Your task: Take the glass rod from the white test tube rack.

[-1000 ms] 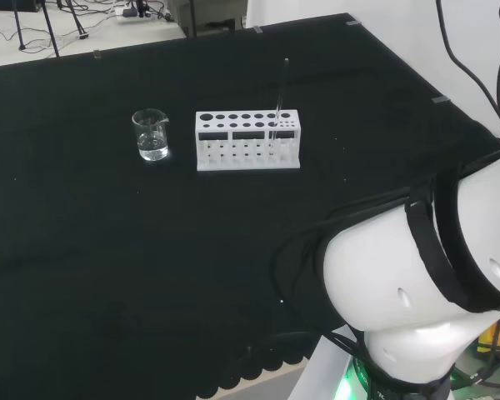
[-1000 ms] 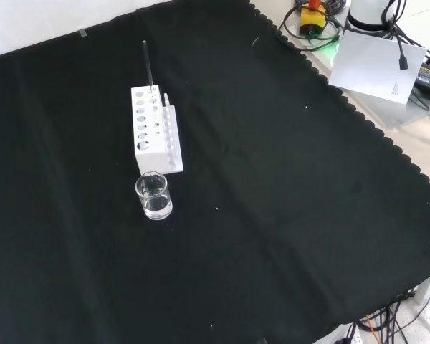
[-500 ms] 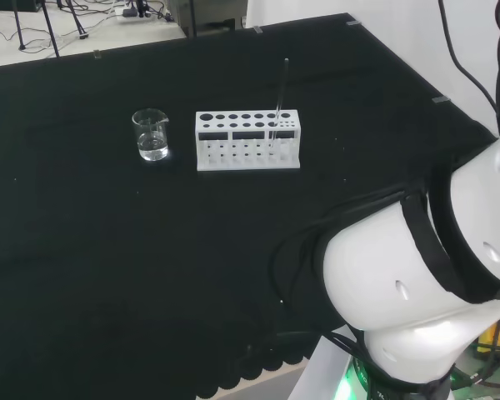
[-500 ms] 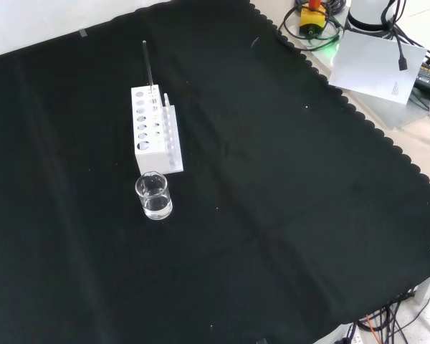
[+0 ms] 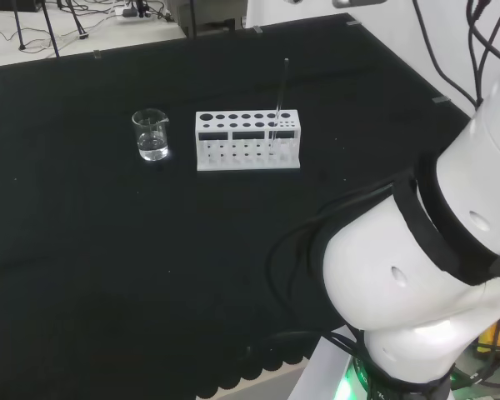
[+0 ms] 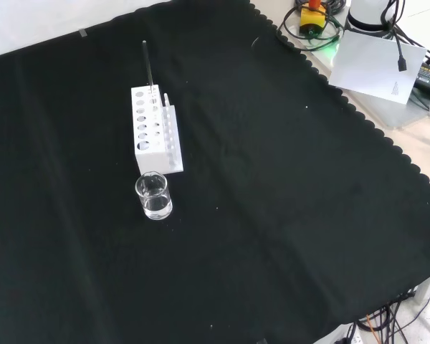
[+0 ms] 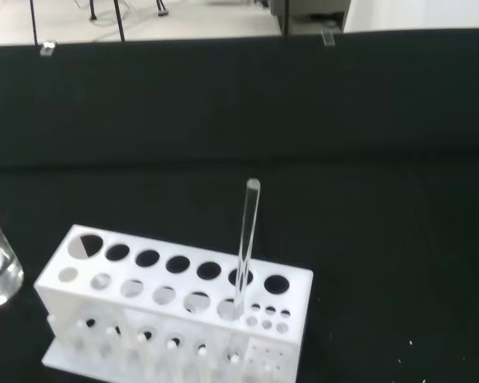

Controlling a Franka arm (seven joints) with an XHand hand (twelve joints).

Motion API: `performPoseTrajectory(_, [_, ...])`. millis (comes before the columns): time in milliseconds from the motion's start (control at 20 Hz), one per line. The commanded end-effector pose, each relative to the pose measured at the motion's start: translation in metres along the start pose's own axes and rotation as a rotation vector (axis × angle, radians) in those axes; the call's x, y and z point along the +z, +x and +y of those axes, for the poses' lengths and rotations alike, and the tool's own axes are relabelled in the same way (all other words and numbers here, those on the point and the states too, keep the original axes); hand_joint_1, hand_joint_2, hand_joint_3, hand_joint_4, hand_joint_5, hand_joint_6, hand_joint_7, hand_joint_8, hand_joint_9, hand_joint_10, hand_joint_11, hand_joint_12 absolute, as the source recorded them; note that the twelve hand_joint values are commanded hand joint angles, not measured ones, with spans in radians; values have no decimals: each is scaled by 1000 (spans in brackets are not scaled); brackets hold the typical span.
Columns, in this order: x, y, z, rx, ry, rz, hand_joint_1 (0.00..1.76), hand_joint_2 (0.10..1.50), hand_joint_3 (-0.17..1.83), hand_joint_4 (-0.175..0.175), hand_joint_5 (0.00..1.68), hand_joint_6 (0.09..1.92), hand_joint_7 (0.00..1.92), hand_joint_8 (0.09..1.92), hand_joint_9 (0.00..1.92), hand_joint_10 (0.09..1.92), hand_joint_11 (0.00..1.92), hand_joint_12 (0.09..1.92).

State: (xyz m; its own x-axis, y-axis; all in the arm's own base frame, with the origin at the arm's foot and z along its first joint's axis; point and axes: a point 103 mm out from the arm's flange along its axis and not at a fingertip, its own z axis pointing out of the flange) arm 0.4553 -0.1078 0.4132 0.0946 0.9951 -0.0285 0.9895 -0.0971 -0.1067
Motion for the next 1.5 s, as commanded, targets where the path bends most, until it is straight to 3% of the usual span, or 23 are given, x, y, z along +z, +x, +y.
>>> performPoseTrajectory(50, [24, -1, 13, 10, 11, 29, 646, 893, 547, -162, 225, 87, 118, 844, 214, 875, 0, 1330])
performPoseTrajectory(100, [29, -1, 13, 10, 14, 28, 643, 894, 548, -161, 226, 87, 119, 844, 218, 875, 0, 1332])
performPoseTrajectory(150, [33, 0, 12, -60, -9, 38, 640, 896, 548, -161, 226, 87, 123, 846, 224, 875, 0, 1334])
performPoseTrajectory(200, [36, 0, 11, -86, -43, 61, 639, 897, 548, -161, 226, 87, 126, 847, 230, 876, 0, 1336])
performPoseTrajectory(350, [49, -3, 6, -76, -34, 87, 636, 900, 547, -161, 227, 87, 135, 849, 259, 883, 0, 1340])
performPoseTrajectory(450, [57, 1, 7, -58, -5, 55, 635, 903, 545, -162, 227, 87, 148, 852, 293, 879, 0, 1354])
performPoseTrajectory(1000, [100, 35, 40, -81, 85, -18, 626, 919, 538, -162, 232, 87, 196, 863, 394, 865, 0, 1417])
performPoseTrajectory(1300, [120, 35, 52, -113, 106, -8, 626, 926, 536, -161, 260, 87, 217, 865, 474, 866, 1, 1441])
performPoseTrajectory(1500, [130, 28, 52, -105, 126, -9, 625, 929, 535, -161, 272, 87, 230, 867, 516, 870, 11, 1446])
